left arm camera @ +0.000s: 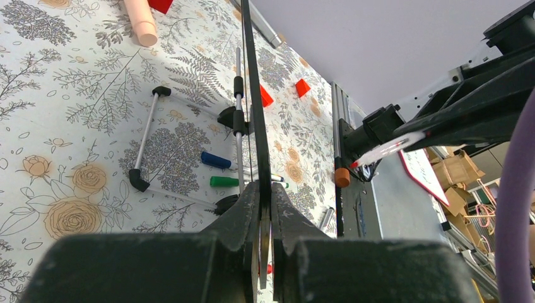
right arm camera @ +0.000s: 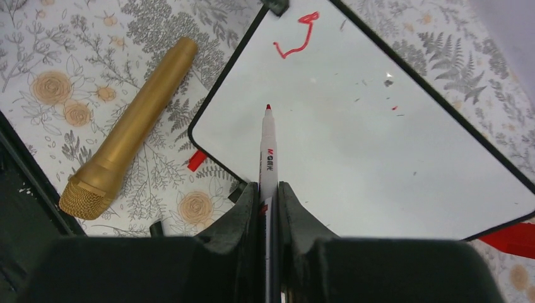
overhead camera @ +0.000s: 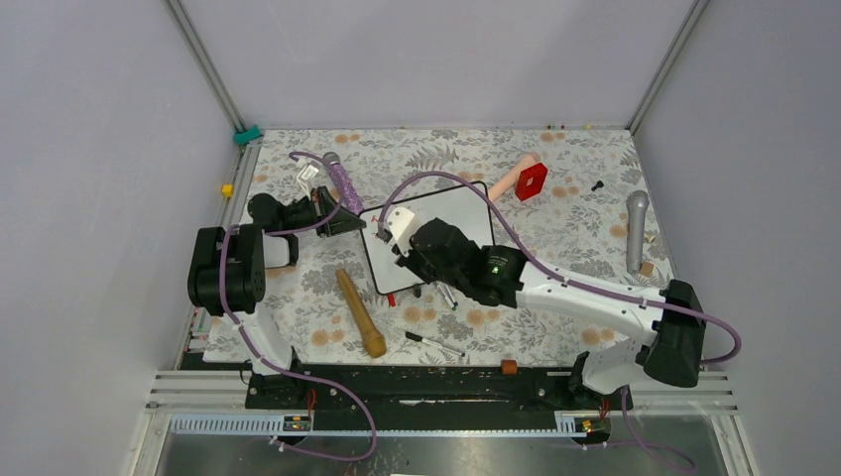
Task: Write a sentence on the whiteboard
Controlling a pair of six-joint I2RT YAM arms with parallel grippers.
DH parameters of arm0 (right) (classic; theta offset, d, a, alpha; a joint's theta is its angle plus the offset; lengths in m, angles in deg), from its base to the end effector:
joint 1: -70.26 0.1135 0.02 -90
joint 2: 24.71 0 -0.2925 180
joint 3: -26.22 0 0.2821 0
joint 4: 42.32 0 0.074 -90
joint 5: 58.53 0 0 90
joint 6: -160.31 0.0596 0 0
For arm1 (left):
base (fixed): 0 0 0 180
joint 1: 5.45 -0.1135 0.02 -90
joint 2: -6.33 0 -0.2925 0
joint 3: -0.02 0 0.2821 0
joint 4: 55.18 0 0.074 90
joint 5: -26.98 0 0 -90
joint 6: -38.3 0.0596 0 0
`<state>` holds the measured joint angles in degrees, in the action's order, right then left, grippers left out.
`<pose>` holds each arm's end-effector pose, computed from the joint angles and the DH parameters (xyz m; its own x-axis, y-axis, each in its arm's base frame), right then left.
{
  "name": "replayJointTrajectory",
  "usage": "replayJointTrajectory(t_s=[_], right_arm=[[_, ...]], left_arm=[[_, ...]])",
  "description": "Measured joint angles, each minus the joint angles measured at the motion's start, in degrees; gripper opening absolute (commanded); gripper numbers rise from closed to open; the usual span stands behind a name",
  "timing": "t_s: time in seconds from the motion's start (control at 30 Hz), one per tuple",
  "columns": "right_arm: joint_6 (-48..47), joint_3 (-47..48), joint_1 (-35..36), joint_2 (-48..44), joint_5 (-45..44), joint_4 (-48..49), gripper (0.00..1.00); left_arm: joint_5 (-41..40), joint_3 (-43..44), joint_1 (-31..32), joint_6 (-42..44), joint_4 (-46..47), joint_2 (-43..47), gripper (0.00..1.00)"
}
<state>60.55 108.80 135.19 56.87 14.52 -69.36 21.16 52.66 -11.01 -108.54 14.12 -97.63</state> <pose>0.1755 0.3341 0.3503 -0.0553 -0.5008 -0.8638 -0.7761 0.5659 -0.2784 0.3471 -0.0258 0.2018 -0.6122 -0.1449 -0.7773 0.7670 0.1304 -0.6283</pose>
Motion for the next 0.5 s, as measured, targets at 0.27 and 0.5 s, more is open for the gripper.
replayJointTrajectory(t_s=[0.27,0.5], right_arm=[[1.1,1.4,-1.3,5.5,3.0,4.0,0.00],[1.9,3.7,-2.8,8.6,2.2,6.8,0.00]], left_arm=[[0.0,-0.6,0.0,0.3,0.0,0.5,0.00],[0.0,-0.6,0.0,0.3,0.0,0.7,0.00]])
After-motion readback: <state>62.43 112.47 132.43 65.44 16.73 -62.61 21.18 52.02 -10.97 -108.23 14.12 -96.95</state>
